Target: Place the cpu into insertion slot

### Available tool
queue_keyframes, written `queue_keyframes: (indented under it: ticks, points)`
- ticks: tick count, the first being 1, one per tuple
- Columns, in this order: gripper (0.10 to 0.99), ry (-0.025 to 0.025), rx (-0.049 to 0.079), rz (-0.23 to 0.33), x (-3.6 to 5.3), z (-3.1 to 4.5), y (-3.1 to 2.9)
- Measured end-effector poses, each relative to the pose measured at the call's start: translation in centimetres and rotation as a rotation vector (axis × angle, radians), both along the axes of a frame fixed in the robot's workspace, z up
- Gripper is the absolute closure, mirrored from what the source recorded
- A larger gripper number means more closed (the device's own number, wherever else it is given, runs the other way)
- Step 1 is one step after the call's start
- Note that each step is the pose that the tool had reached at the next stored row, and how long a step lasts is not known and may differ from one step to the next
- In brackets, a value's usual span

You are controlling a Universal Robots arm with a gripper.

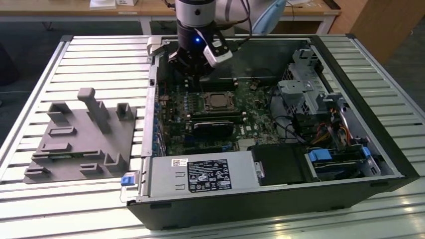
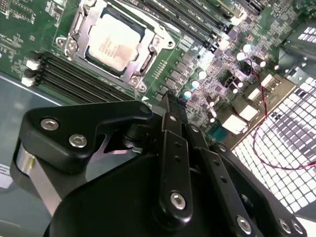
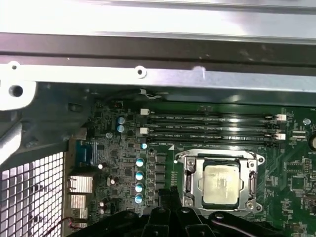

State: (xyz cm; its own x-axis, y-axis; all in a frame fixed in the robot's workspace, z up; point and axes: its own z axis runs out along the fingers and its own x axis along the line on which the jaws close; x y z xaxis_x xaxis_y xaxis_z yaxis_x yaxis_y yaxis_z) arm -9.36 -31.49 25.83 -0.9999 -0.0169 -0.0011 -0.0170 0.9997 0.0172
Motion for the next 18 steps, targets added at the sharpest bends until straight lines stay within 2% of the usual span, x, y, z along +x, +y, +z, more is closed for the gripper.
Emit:
queue_keyframes:
  ticks: [6, 18]
  points:
    - [0.98, 0.0, 0.0, 0.0, -0.28, -0.13, 0.48]
    - [0.98, 0.0, 0.0, 0.0, -0.42, -0.36, 1.82]
